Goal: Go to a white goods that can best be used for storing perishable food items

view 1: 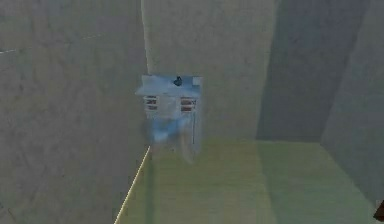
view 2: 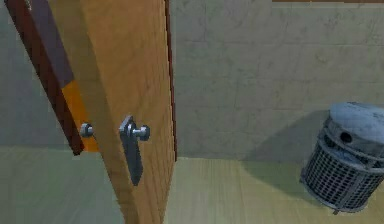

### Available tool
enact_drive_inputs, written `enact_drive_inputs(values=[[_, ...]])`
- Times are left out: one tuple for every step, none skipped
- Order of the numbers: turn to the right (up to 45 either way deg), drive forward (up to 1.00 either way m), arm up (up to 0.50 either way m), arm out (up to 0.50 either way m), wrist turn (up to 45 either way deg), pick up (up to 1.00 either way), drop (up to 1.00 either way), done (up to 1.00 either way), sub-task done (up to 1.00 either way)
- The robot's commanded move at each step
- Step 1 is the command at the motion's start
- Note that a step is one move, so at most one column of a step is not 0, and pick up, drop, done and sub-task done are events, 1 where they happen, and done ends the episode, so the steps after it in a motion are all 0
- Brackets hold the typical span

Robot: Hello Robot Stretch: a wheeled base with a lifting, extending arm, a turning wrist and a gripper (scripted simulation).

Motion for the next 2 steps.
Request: enact_drive_inputs(values=[[0.0, 0.40, 0.00, 0.00, 0.0, 0.00, 0.00, 0.00, 0.00], [45.0, 0.00, 0.00, 0.00, 0.0, 0.00, 0.00, 0.00, 0.00]])
